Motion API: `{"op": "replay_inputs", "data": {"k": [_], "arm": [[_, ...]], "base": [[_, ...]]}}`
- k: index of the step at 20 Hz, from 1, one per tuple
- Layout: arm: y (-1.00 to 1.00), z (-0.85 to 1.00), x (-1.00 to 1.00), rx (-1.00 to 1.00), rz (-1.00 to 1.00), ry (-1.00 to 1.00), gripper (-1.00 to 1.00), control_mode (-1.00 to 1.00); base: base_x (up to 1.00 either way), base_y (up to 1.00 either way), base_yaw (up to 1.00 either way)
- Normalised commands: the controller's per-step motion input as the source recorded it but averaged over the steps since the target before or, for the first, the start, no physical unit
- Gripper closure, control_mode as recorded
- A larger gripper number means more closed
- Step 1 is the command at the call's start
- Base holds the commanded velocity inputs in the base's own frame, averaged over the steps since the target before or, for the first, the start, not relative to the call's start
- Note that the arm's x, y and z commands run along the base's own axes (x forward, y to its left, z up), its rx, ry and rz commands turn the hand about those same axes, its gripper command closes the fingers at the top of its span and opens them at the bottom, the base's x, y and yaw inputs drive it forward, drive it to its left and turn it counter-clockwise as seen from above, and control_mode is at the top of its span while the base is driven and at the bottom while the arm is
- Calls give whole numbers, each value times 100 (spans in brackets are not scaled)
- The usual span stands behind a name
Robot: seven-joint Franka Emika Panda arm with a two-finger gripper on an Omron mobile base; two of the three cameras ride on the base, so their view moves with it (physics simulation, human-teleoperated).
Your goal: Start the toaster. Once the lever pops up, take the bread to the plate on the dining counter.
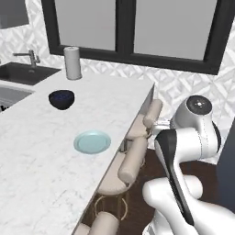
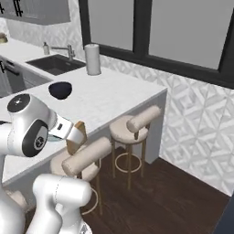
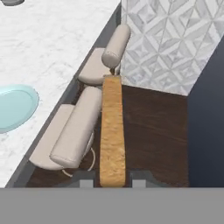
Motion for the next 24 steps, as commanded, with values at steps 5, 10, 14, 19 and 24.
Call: {"op": "replay_inputs", "data": {"k": [5, 10, 14, 19, 24], "arm": [[0, 0, 0, 0, 0, 0, 100, 100], [0, 0, 0, 0, 0, 0, 100, 100], [0, 0, 0, 0, 0, 0, 100, 100], [0, 0, 0, 0, 0, 0, 100, 100], [0, 0, 0, 0, 0, 0, 100, 100]], "base": [[56, -63, 75], [44, -54, 82], [59, -20, 93], [71, -20, 90], [17, -84, 37]]}}
